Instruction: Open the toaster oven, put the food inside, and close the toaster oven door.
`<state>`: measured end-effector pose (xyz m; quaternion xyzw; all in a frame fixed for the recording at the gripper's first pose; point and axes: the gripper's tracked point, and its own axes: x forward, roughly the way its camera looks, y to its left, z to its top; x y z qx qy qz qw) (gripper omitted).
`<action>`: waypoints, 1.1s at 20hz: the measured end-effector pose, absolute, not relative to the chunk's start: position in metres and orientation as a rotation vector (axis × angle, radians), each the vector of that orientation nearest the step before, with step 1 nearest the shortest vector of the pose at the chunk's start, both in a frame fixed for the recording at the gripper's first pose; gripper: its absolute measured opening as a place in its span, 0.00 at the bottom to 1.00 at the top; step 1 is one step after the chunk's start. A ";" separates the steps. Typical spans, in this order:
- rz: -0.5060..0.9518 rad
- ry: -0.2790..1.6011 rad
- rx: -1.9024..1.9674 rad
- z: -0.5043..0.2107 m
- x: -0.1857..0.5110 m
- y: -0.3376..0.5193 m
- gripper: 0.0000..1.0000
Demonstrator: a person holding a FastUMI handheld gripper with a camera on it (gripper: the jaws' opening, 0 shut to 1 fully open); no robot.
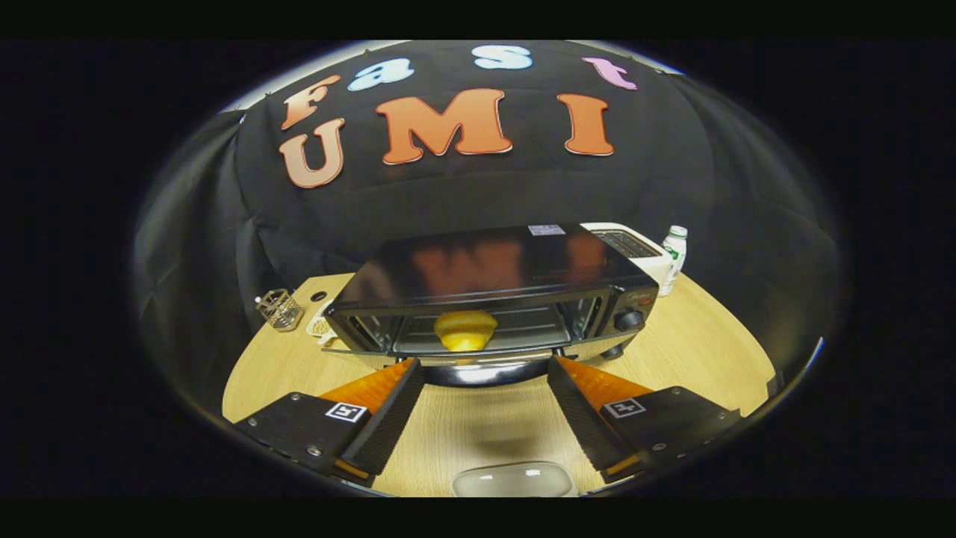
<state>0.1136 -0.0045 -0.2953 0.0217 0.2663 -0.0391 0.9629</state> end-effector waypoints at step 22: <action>-0.100 0.172 -0.030 -0.043 0.088 -0.061 0.99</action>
